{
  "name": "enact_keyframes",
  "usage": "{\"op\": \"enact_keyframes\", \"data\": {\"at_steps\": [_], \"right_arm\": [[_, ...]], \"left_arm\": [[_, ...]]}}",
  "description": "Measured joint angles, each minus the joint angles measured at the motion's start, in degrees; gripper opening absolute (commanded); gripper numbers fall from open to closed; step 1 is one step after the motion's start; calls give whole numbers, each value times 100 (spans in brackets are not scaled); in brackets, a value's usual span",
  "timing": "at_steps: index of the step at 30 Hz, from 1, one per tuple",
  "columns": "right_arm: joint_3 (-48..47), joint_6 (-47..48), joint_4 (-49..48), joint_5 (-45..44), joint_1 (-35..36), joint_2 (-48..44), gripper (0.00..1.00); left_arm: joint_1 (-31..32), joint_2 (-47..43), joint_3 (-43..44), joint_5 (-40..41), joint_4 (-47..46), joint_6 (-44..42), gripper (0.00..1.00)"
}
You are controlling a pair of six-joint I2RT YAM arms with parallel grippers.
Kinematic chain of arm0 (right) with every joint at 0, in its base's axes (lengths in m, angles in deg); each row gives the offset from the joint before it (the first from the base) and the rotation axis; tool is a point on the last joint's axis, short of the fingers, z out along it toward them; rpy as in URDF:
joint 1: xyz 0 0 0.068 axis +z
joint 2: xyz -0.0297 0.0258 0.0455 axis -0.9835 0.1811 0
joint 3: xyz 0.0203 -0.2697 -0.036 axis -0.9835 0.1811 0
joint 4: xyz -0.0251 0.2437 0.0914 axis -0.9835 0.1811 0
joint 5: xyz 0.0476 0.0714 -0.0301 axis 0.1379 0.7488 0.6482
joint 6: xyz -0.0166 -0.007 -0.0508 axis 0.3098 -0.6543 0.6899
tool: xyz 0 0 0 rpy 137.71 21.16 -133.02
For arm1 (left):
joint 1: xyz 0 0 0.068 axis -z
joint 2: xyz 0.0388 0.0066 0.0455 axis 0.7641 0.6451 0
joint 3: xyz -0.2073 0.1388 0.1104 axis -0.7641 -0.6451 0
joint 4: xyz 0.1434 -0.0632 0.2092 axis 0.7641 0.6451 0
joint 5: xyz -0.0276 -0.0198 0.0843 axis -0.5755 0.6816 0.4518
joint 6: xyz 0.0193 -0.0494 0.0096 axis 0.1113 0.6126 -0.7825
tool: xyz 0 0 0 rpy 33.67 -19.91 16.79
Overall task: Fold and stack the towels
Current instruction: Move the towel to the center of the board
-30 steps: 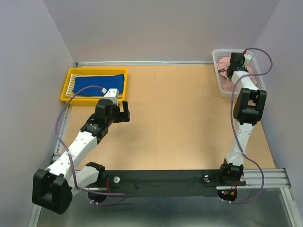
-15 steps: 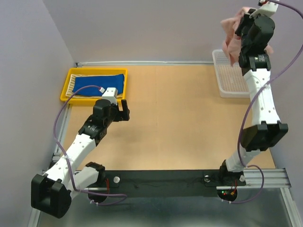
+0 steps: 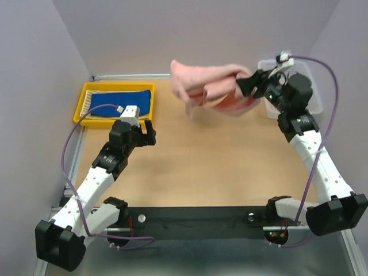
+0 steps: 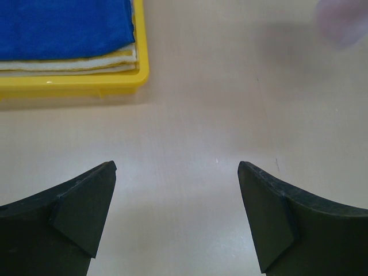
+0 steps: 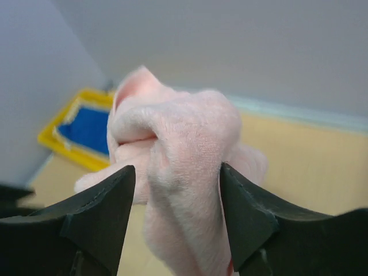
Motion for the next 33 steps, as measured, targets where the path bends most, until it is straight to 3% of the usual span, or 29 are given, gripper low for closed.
{"op": "enact_keyframes", "data": {"at_steps": [3, 7, 14, 20, 26, 33], "right_arm": [[1753, -483, 319, 435, 98, -461, 79], [2988, -782, 1281, 603, 111, -988, 78], [3029, -745, 1663, 616, 192, -981, 75], [2656, -404, 1766, 221, 839, -76, 74], [2240, 68, 1781, -846, 2251, 1198, 74], [2068, 310, 1591, -1545, 2712, 1886, 75]], "left_arm": [[0, -48, 0, 11, -20, 4, 99], [0, -66, 0, 11, -76, 17, 99], [0, 157, 0, -170, -116, 330, 98], [166, 675, -9, -354, -214, 1307, 94], [621, 1552, 96, 116, -385, 2234, 86], [953, 3016, 699, 885, -531, 3405, 81]]}}
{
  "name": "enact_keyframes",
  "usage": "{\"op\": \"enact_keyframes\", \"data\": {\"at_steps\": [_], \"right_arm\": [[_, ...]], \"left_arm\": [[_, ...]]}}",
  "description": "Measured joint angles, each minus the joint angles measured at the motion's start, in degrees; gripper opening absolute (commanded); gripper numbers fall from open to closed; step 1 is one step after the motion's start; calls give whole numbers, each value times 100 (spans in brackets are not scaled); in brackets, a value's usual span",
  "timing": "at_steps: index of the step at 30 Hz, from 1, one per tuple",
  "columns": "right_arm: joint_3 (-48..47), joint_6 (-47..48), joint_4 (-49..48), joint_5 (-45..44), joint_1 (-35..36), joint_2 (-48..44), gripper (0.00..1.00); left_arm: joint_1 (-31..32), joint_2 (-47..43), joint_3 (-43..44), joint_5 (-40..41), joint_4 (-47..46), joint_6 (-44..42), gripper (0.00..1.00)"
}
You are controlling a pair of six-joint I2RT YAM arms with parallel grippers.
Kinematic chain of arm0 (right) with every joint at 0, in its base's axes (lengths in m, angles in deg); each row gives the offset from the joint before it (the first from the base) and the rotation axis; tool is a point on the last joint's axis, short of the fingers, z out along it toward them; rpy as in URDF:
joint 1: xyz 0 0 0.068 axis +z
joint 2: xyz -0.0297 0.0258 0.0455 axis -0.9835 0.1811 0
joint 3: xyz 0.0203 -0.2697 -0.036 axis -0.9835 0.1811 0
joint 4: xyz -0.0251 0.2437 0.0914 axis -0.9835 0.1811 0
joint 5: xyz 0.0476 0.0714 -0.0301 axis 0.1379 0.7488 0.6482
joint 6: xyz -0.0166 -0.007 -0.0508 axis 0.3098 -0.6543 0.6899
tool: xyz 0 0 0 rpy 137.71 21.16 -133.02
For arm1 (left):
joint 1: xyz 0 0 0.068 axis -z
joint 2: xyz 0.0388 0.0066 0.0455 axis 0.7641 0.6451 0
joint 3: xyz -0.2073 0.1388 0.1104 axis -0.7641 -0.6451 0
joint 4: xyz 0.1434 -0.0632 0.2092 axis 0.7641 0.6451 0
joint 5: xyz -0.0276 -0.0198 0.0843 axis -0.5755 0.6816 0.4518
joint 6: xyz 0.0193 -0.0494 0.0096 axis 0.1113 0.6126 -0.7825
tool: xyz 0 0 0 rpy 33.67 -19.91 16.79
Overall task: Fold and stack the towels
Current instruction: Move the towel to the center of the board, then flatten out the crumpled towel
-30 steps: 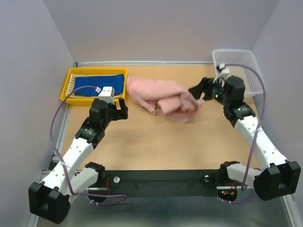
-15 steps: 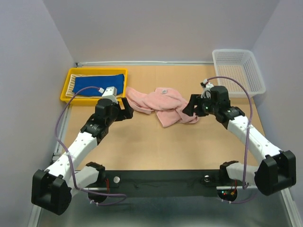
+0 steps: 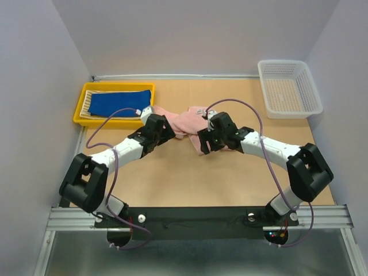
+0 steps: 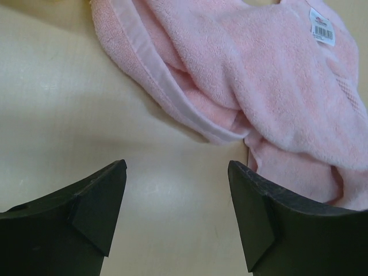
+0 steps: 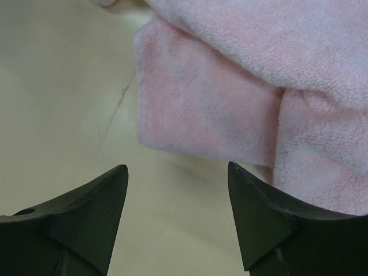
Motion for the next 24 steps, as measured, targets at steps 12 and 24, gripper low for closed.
{"op": "enact_keyframes", "data": {"at_steps": [12, 24], "right_arm": [[0, 109, -610, -503, 0, 592, 78], [66, -98, -1073, -1263, -61, 870, 78]], "left_arm": [[127, 1449, 887, 531, -323, 955, 61], [339, 1873, 846, 702, -315, 1106, 0]]}}
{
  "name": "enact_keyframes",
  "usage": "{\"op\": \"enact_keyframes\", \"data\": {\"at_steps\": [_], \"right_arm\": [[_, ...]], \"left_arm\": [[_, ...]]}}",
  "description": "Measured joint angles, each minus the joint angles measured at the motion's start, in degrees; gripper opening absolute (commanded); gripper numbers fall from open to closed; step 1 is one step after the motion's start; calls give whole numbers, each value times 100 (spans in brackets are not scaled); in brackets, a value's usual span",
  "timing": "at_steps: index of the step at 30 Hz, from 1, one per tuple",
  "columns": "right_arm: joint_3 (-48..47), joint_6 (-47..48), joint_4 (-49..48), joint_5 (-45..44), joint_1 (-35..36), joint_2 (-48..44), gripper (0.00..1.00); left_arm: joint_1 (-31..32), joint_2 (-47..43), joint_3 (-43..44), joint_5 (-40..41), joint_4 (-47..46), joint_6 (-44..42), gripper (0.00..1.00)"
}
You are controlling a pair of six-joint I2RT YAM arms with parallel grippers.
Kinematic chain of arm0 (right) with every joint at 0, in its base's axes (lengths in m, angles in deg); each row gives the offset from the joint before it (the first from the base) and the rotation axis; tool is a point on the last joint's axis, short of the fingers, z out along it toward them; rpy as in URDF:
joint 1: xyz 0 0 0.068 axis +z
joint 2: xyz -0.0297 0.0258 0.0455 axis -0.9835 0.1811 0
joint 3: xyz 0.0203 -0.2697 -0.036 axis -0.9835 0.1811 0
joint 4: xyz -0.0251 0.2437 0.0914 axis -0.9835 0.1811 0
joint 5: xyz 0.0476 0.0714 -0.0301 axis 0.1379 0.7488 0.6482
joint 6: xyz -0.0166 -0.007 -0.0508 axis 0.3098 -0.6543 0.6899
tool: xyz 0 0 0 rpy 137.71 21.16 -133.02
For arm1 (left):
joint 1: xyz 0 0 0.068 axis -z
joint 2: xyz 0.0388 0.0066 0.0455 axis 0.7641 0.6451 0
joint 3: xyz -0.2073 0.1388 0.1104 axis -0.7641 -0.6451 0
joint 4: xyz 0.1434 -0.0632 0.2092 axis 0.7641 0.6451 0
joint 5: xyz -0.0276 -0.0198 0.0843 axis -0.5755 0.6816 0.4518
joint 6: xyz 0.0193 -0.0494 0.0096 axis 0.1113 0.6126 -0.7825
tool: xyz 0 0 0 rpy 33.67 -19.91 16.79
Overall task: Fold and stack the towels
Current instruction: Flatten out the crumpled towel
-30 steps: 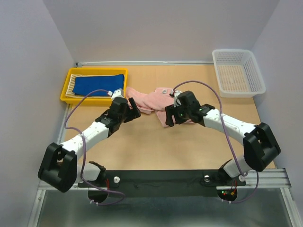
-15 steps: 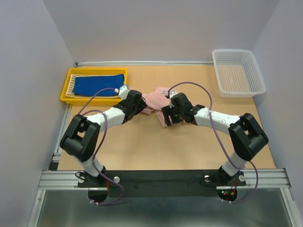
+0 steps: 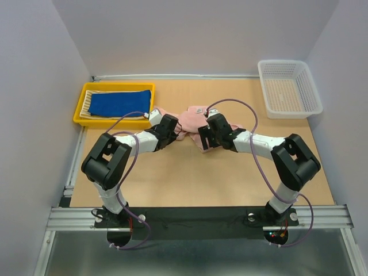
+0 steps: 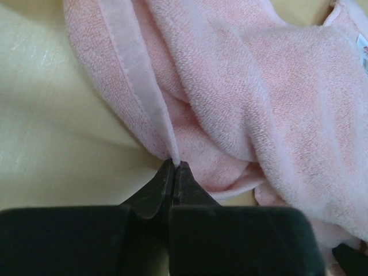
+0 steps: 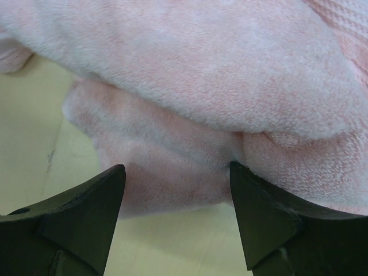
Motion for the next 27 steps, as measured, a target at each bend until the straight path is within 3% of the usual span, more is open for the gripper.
{"op": "enact_keyframes", "data": {"at_steps": [3, 6, 12, 15, 20, 24, 25, 27], "right_arm": [[0, -74, -37, -72, -179, 42, 77], [-7, -149, -85, -57, -813, 46, 77], [-444, -398, -24, -17, -2496, 195, 77], [-802, -409, -22, -57, -2833, 234, 78], [-1069, -210, -33, 463, -2680, -26, 78], [-422, -74, 28, 1056, -2175, -951, 78], [-291, -66, 57, 1147, -2048, -1147, 78], [42, -48, 85, 1318, -1716, -1585, 78]], "left_arm": [[2, -81, -138, 17, 20, -105, 0], [2, -540, -376, 50, 155, -367, 0], [28, -2153, -501, -225, 688, -1296, 0], [35, -2857, -501, -634, 918, -1679, 0], [133, -3648, -765, -1694, 1161, -1851, 0], [367, -4026, -1346, -2328, 1307, -1735, 0], [407, -4092, -1464, -2406, 1333, -1670, 1], [568, -4402, -1832, -2538, 1425, -1449, 13]]}}
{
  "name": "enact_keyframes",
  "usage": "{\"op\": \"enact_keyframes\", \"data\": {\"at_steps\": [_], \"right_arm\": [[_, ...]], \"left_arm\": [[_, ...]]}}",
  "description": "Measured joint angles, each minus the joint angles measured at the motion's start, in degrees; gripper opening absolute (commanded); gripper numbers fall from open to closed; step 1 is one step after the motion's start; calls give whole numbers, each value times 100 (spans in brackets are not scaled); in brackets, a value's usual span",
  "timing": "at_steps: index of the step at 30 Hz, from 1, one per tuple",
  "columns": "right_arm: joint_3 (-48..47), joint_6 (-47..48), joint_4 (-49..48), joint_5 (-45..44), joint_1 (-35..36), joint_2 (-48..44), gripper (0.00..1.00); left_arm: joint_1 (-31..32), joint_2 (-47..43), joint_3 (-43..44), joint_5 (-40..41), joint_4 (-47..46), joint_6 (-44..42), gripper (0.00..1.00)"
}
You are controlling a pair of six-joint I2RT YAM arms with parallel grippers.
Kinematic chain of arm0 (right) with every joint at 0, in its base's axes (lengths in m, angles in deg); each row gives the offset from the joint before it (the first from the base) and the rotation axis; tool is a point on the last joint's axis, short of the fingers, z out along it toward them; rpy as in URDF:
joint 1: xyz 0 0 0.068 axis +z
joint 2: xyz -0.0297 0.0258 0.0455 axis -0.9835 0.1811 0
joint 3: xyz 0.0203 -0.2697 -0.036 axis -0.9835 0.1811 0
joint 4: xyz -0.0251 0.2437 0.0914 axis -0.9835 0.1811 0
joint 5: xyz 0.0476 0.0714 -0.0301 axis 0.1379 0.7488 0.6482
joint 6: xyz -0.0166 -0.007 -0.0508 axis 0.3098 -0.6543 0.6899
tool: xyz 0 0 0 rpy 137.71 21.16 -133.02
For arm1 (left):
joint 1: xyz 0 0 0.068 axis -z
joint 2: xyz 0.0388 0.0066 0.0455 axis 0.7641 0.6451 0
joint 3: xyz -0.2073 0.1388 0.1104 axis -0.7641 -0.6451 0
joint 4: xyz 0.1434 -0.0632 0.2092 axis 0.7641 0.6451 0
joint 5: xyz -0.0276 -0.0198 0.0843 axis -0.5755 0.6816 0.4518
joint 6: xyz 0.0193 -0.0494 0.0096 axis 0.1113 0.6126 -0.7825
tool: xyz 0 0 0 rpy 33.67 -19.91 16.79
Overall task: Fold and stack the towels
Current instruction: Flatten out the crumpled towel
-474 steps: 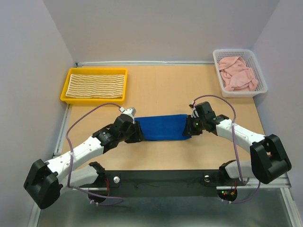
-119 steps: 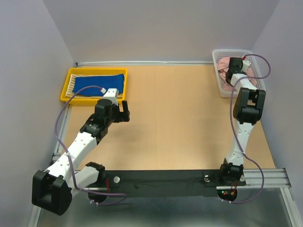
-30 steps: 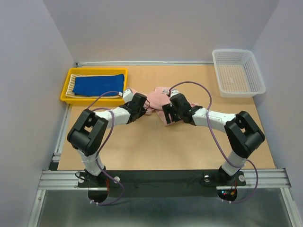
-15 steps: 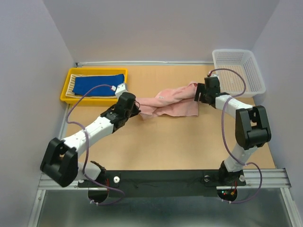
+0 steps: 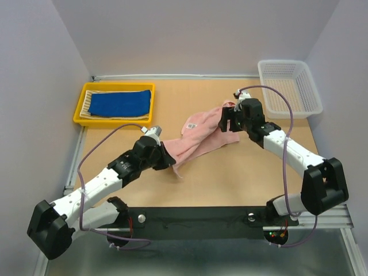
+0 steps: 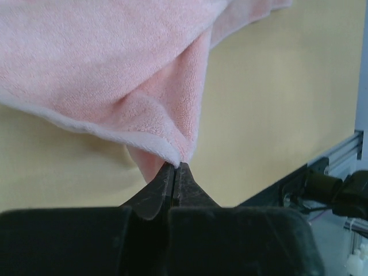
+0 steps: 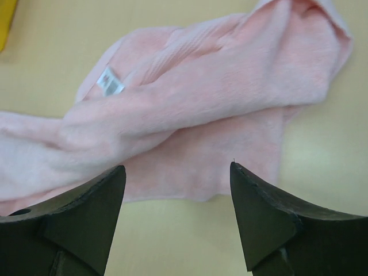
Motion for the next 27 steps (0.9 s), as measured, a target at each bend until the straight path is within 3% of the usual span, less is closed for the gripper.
{"op": "enact_keyframes", "data": {"at_steps": [1, 3, 4, 8, 12, 16, 19, 27], "right_arm": [[107, 0, 26, 39, 153, -144, 78], [310, -22, 50, 157, 498, -328, 78], [376, -26, 50, 232, 614, -343, 78], [588, -109, 168, 413, 1036, -131, 77], [610, -249, 243, 448, 1167, 297, 73], [629, -393, 273, 297, 1178, 490, 67], [699, -459, 260, -20, 1178, 505, 65], [662, -319, 210, -586, 922, 1082, 62]], "left_arm": [[72, -138, -140, -4, 31, 61, 18], [350, -455, -474, -90, 85, 275, 37], [522, -562, -592, -149, 138, 334, 53], [1029, -774, -693, -227, 240, 483, 77], [1117, -1139, -614, 225, 442, 531, 78], [1113, -1172, -264, 1047, 800, 527, 65], [979, -1005, -39, 1681, 920, 463, 64], [-588, 284, 28, 2192, 723, -304, 63]]}}
